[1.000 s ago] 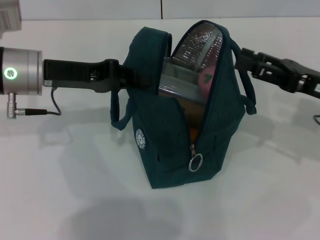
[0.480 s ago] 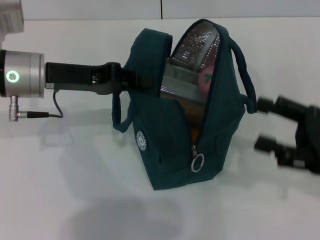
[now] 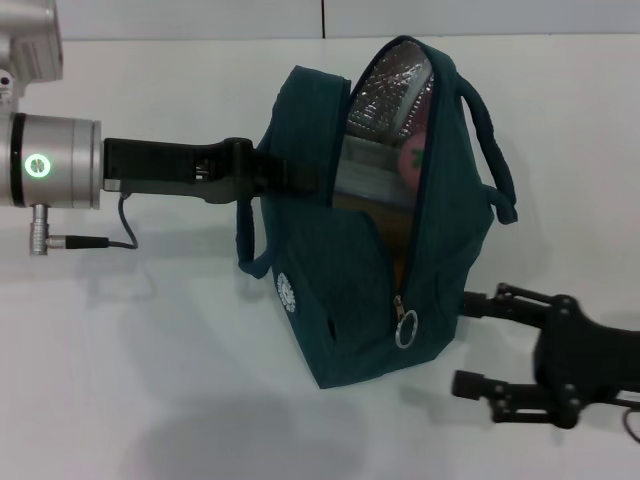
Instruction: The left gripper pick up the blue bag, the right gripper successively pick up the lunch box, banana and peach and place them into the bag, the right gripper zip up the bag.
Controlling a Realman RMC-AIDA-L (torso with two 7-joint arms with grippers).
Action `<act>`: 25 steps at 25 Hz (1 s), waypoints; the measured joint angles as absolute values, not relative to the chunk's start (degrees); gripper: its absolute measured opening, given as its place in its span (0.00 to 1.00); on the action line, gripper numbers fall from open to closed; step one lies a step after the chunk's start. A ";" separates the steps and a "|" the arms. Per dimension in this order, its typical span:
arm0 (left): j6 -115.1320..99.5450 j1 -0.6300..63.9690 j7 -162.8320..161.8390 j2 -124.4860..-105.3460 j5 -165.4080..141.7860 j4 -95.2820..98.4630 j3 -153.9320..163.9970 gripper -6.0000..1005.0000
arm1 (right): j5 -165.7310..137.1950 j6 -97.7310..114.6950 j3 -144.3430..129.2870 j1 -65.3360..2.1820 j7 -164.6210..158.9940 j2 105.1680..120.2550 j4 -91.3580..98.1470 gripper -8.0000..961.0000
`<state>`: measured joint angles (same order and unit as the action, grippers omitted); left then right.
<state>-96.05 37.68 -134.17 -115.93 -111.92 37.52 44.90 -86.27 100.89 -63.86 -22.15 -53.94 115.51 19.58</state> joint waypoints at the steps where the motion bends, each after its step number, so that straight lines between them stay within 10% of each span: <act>1: -96.06 37.68 -134.17 -115.96 -111.92 37.51 44.91 0.03 | -86.03 99.16 -64.97 -22.66 -54.01 115.67 19.38 0.85; 25: -96.15 37.78 -134.12 -116.10 -111.62 37.53 44.91 0.03 | -71.28 87.09 -87.91 -29.45 -53.89 116.19 17.31 0.85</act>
